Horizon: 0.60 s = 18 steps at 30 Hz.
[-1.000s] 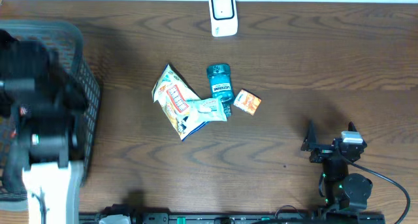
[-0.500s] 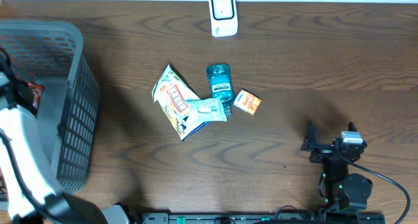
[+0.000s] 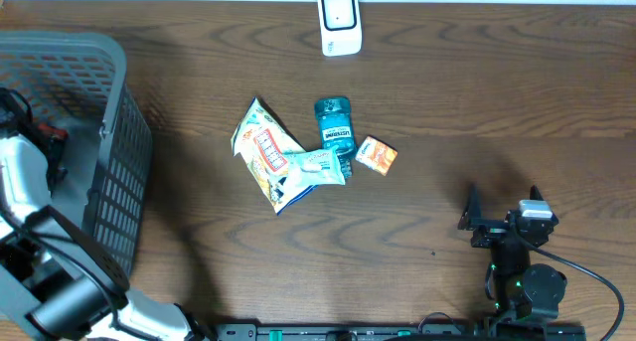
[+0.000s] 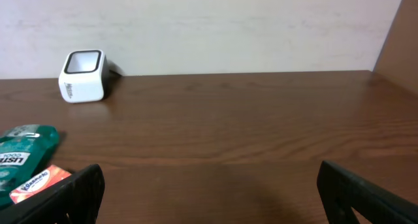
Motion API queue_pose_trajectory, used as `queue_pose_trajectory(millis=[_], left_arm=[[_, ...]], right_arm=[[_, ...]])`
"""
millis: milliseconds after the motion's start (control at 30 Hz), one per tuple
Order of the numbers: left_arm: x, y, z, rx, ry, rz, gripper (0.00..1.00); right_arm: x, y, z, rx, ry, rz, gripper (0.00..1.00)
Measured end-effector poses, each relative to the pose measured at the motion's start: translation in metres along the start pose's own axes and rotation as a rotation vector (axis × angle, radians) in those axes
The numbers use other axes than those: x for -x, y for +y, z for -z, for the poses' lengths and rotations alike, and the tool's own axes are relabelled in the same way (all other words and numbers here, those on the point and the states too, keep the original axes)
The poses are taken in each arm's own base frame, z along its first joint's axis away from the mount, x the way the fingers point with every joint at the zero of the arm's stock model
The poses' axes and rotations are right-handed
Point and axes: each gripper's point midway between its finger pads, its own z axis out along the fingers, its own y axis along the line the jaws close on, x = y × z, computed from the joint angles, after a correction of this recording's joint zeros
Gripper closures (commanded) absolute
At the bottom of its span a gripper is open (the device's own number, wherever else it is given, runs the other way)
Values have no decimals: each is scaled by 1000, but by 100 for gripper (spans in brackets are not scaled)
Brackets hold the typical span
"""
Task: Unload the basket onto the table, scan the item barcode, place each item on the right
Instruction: 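Reach into the basket and grasp the red TOP chocolate bar with left gripper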
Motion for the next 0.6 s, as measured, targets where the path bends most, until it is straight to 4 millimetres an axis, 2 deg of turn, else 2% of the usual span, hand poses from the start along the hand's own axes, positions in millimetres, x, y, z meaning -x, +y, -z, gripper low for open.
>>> queue_pose_trajectory(millis=[233, 500, 600], left_arm=[[-2, -7, -18, 0, 3, 1, 2], [-15, 3, -53, 61, 62, 0, 2], [-13, 3, -61, 57, 59, 13, 1]], right_arm=[[0, 0, 0, 0, 0, 0, 1], [0, 0, 0, 0, 0, 0, 1], [0, 0, 0, 0, 0, 0, 1]])
